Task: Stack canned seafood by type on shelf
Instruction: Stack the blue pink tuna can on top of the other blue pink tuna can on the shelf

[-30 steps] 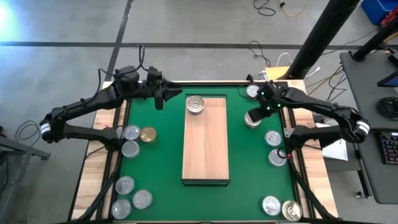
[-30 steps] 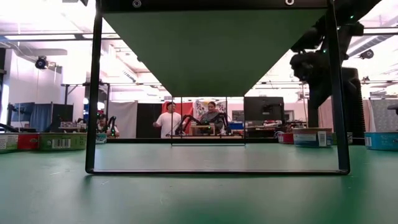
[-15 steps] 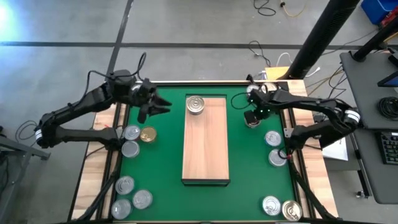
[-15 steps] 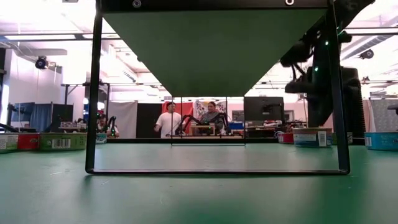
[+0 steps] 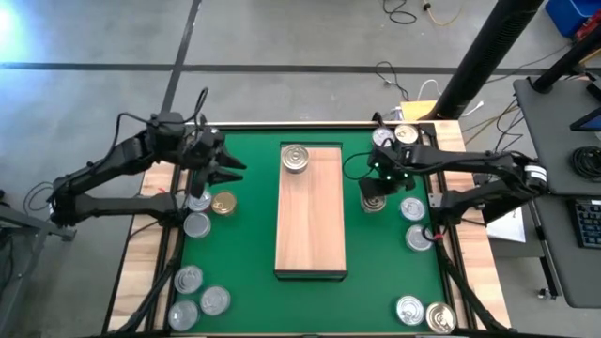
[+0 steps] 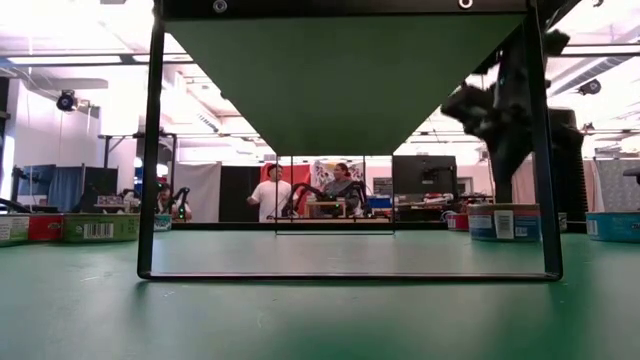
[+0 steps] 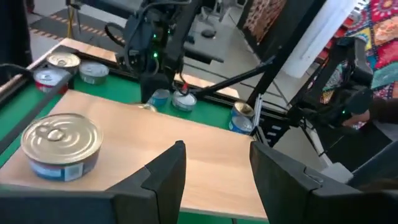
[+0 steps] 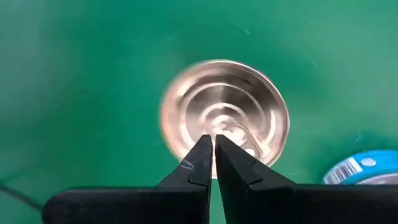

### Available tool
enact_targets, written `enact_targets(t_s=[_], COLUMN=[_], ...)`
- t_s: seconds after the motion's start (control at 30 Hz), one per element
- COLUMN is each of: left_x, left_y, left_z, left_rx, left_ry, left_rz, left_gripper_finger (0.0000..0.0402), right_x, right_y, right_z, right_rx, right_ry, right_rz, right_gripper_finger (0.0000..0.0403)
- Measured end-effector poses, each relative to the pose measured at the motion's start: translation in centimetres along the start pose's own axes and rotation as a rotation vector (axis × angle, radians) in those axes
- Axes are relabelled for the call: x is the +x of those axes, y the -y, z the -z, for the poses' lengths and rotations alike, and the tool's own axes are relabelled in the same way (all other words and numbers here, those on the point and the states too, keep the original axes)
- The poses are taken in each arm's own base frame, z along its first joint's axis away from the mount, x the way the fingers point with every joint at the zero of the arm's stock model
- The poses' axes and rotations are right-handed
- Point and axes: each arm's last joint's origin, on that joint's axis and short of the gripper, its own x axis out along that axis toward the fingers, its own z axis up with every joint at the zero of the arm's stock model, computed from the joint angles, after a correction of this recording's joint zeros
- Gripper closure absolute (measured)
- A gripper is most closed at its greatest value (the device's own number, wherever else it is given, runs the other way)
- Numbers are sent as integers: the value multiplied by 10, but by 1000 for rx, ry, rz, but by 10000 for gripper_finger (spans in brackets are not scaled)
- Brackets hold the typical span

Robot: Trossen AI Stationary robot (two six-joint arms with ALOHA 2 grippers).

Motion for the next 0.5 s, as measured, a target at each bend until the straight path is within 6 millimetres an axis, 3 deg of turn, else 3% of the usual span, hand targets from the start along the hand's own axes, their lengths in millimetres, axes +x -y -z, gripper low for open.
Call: enact_targets(t_s=[0.1, 0.2, 0.33, 0.5], left_x=[4, 7, 9, 7], left_y=[2, 3, -1, -5], left_z=[4, 11, 19, 30], left_rx=[-14, -45, -75, -104], left_ry=[-50, -121, -193, -297], left_rz=[41, 52, 6, -97], left_gripper_finger=[238, 238, 238, 238], right_x=[-10, -14, -6, 15], right_y=[4, 19, 36, 40], right_z=[5, 12, 17, 18], right_rx=[-46, -34, 0, 14], right_ry=[27, 29, 17, -16], right_rz=[10, 139, 271, 225], right_gripper_finger=[390, 390, 390, 390])
